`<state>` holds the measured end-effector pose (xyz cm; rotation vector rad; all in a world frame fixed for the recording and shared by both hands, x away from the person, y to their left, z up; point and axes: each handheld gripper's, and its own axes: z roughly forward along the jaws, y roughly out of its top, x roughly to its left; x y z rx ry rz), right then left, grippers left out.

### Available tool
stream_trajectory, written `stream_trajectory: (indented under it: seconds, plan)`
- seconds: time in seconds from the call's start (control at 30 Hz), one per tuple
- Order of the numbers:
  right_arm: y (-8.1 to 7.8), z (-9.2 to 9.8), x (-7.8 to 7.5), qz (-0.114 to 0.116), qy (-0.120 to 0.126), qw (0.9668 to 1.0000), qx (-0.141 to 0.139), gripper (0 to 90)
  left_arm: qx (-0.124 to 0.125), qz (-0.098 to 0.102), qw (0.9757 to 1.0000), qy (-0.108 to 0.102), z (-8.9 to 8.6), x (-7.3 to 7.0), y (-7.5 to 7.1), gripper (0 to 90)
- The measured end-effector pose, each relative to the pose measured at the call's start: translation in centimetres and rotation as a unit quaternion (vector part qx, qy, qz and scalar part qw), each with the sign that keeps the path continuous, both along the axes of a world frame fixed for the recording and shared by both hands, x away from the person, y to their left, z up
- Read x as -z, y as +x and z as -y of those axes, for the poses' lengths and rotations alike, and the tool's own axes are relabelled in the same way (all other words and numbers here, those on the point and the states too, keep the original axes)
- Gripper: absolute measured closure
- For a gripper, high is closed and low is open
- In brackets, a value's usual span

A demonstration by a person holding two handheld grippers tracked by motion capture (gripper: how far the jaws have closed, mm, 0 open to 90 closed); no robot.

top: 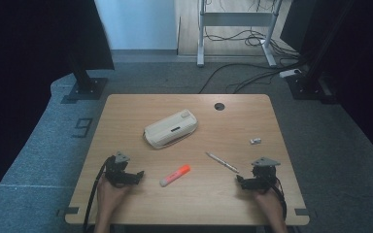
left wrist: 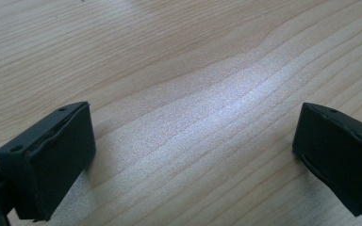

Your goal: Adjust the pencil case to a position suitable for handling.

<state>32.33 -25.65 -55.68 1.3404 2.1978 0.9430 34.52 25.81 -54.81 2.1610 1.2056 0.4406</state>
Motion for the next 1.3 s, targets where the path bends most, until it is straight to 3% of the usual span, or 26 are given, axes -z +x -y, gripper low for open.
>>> stream_trajectory:
  seconds: [0.37, 0.57, 0.87, 1.0, 1.23, 1.3]
  plan:
    - [0.0, 0.0, 0.0, 0.000, 0.000, 1.0000, 0.000, 0.9, 0.018, -0.002, 0.9998, 0.001, 0.2, 0.0, -0.5, 0.0]
    - [0.0, 0.0, 0.0, 0.000, 0.000, 1.0000, 0.000, 0.9, 0.032, -0.015, 0.9991, -0.023, 0.3, -0.3, -0.6, 0.0]
    - [0.0, 0.0, 0.0, 0.000, 0.000, 1.0000, 0.000, 0.9, 0.047, 0.000, 0.9979, -0.043, 0.7, -1.7, -0.9, 0.0]
    - [0.0, 0.0, 0.0, 0.000, 0.000, 1.0000, 0.000, 0.9, 0.054, -0.007, 0.9968, -0.059, 1.0, -2.1, -0.4, 0.0]
    - [0.0, 0.0, 0.0, 0.000, 0.000, 1.0000, 0.000, 0.9, 0.062, -0.021, 0.9965, -0.053, 1.7, -3.0, 0.6, 0.0]
    - [0.0, 0.0, 0.0, -0.001, 0.000, 1.0000, 0.000, 0.9, 0.066, -0.023, 0.9958, -0.059, 1.9, -3.4, 1.0, 0.0]
